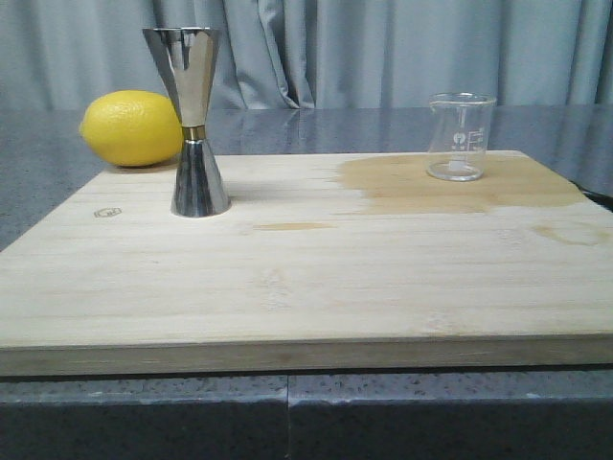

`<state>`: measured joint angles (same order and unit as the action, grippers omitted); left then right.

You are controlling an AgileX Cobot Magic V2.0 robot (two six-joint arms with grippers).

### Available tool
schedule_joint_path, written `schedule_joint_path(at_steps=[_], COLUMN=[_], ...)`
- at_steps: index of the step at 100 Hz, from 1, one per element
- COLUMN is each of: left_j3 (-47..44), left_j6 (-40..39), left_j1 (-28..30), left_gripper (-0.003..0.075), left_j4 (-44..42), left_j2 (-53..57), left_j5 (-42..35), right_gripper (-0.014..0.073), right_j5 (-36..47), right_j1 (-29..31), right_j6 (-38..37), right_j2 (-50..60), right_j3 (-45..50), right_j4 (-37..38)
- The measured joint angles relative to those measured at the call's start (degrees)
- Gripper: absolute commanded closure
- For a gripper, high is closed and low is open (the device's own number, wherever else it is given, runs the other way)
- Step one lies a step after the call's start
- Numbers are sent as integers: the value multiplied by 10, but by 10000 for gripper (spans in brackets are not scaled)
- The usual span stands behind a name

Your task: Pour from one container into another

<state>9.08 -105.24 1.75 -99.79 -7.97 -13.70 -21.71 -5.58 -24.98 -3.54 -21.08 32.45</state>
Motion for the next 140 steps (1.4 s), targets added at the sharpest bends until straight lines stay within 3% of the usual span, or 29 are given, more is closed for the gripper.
schedule_joint_path(at_steps=[13, 20, 25, 42, 58, 68, 77, 92, 102, 140], left_j3=[0, -3, -6, -26, -38, -50, -70, -93, -93, -93], left_j6=[22, 73, 152, 579, 821, 920, 956, 969, 973, 979], left_j1=[-13, -14, -14, -14, -14, -14, -14, -14, -14, -13], left_gripper=[739, 739, 739, 739, 738, 739, 739, 739, 739, 739], left_j4=[5, 51, 133, 577, 787, 874, 908, 927, 932, 945], left_j2=[0, 0, 0, 18, 75, 83, 83, 83, 83, 83], left_j5=[7, 21, 41, 146, 251, 274, 267, 157, 124, 113], right_gripper=[666, 666, 666, 666, 666, 666, 666, 666, 666, 665], right_j5=[0, 0, 0, 0, 0, 1, 1, 1, 1, 1], right_j1=[0, 0, 0, 0, 0, 0, 0, 0, 0, 0], right_j6=[0, 0, 0, 0, 0, 0, 0, 0, 0, 0], right_j2=[0, 0, 0, 0, 0, 1, 1, 1, 1, 1], right_j3=[0, 0, 0, 0, 0, 0, 0, 0, 0, 0], right_j4=[0, 0, 0, 0, 0, 0, 0, 0, 0, 0])
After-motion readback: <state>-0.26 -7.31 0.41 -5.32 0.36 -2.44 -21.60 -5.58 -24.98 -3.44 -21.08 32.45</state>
